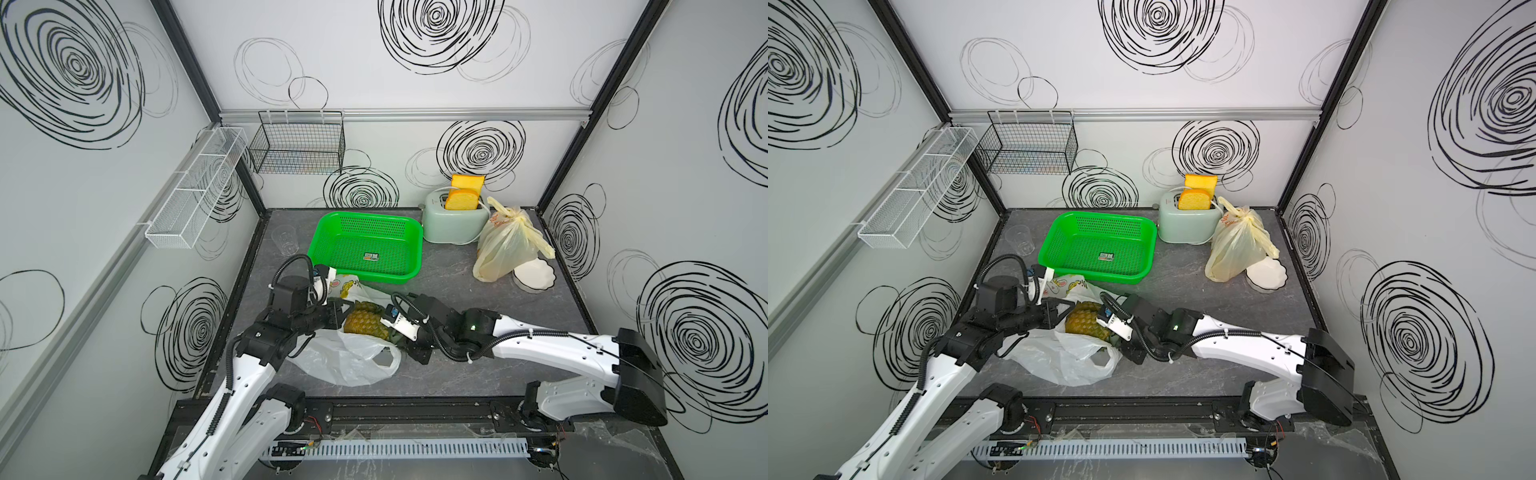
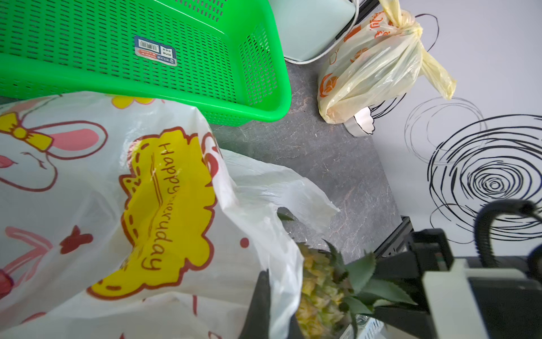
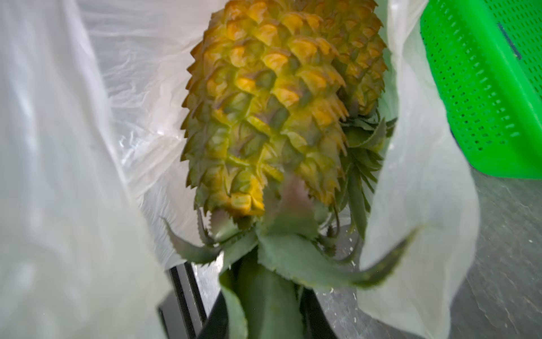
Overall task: Place the pineapple into a plastic bag & tie a knot
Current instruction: Place the pineapple in the plastic bag.
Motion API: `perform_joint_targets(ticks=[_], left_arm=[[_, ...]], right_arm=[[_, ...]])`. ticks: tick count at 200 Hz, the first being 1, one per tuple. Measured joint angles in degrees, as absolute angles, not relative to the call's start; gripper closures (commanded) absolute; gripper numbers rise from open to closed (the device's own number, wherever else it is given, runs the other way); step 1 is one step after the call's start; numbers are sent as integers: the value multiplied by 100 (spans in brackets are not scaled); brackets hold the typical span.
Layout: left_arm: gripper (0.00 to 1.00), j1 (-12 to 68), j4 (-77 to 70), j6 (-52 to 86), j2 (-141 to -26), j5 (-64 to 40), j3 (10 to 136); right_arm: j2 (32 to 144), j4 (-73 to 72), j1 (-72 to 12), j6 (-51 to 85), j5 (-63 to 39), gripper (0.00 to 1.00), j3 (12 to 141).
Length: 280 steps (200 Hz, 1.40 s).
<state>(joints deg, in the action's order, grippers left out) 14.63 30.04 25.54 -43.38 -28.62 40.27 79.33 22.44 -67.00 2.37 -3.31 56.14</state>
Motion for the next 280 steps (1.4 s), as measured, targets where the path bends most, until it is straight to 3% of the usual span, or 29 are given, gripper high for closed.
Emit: perform_joint_targets(ticks=[87,145,200,251,280], left_arm=[[100,1474,2764,2939,-4261,-3280,3983],[100,1474,2532,3225,-4178,-3496,3852],[100,1474,2383,3361,-4178,-3472,3715],[100,1474,2338,3413,-4141,-3245,3518],[100,1474,2309,3417,-4141,-3107,3444]], right_arm=[[8711,239,-6882,548,-648,100,5192],[8807,-239,-6882,1098,-235,100,4871],[9080,-766,-6893,1026,-635,100,4877],[9642,-1208,-6886,1190,-716,82,5059],[10020,-1562,-6882,1380,-659,51,5201]])
